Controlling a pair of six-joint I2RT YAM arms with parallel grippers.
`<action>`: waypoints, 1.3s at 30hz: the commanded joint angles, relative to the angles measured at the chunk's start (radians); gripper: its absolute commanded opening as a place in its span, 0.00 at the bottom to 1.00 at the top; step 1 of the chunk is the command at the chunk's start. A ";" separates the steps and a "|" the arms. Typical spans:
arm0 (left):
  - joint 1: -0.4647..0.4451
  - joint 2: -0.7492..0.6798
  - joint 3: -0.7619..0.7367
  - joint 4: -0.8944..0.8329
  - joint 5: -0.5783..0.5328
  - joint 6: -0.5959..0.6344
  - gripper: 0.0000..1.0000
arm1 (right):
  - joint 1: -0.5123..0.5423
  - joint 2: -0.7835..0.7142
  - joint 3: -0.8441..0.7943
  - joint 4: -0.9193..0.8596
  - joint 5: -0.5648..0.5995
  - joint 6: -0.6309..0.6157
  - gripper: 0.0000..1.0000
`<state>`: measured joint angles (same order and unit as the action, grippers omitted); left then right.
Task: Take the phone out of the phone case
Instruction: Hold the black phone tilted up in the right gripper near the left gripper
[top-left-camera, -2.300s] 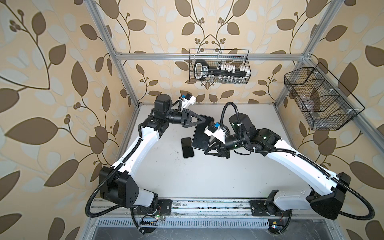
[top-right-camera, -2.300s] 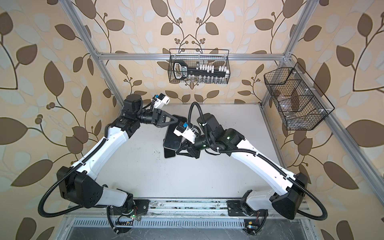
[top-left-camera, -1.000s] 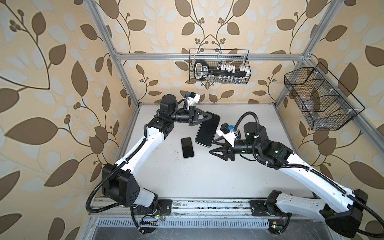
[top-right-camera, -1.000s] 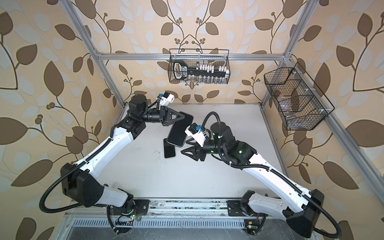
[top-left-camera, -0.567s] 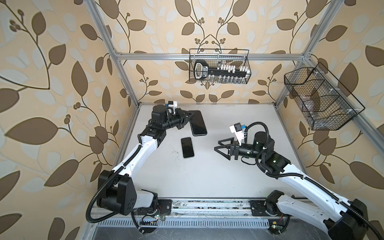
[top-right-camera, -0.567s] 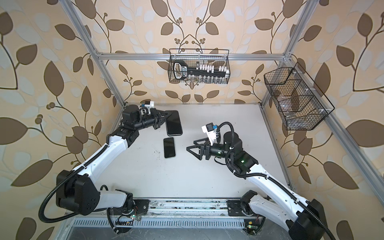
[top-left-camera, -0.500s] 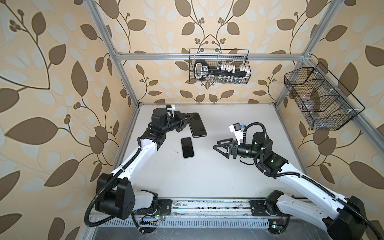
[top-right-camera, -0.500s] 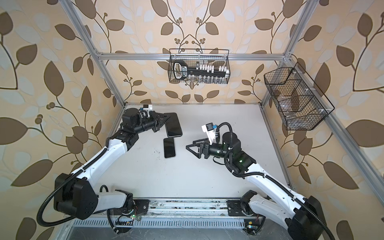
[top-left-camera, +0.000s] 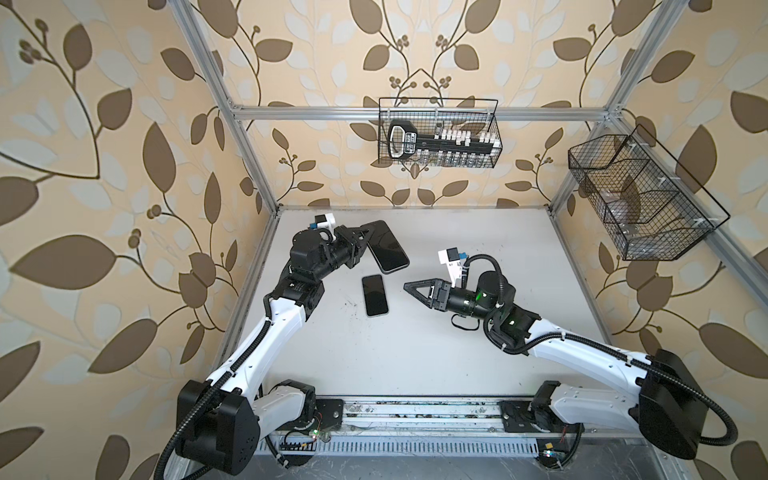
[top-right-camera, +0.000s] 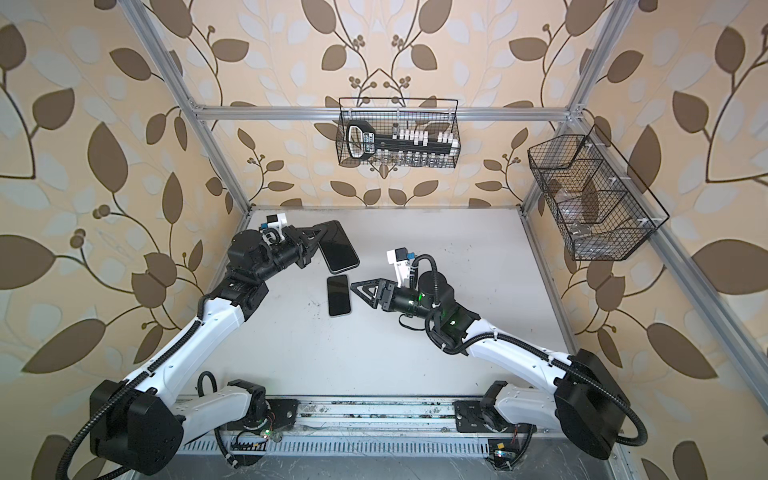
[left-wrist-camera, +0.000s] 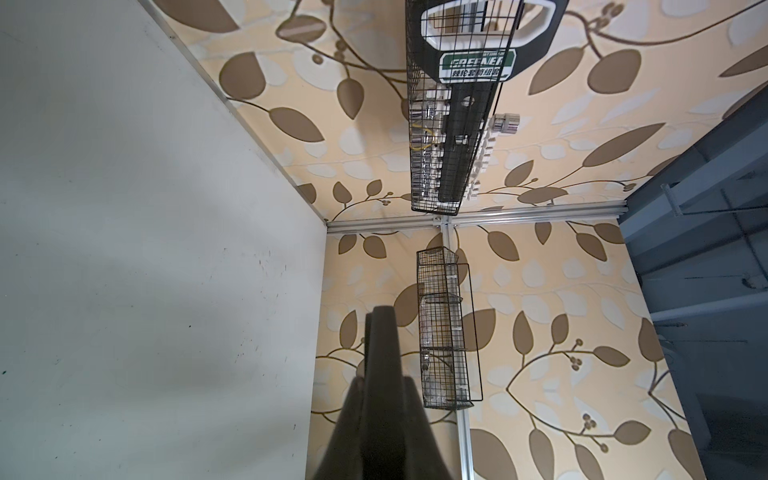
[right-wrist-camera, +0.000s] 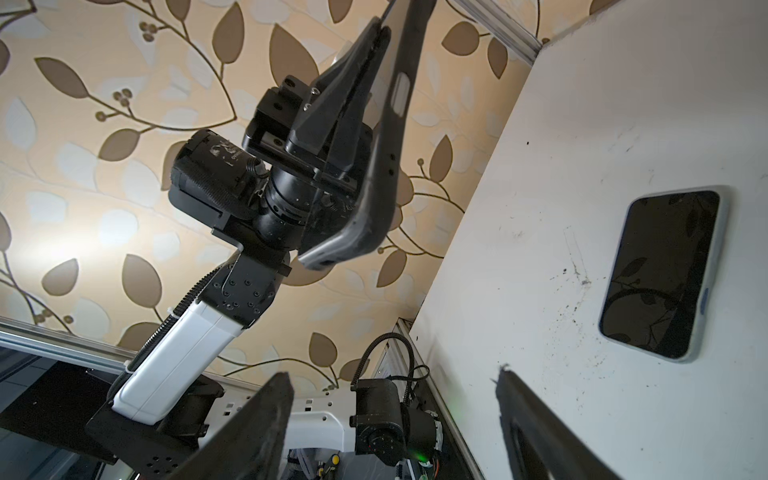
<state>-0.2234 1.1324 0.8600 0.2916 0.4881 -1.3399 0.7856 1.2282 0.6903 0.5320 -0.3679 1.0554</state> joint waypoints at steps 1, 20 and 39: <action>-0.007 -0.023 0.006 0.131 0.004 -0.041 0.00 | 0.021 0.027 0.052 0.095 0.050 0.048 0.78; -0.011 -0.051 -0.016 0.169 0.015 -0.081 0.00 | -0.003 0.075 0.064 0.143 0.081 0.065 0.73; -0.026 -0.042 -0.020 0.196 0.015 -0.097 0.00 | -0.017 0.103 0.078 0.168 0.064 0.069 0.69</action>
<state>-0.2371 1.1198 0.8280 0.3729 0.4892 -1.4132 0.7734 1.3151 0.7357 0.6674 -0.2996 1.1007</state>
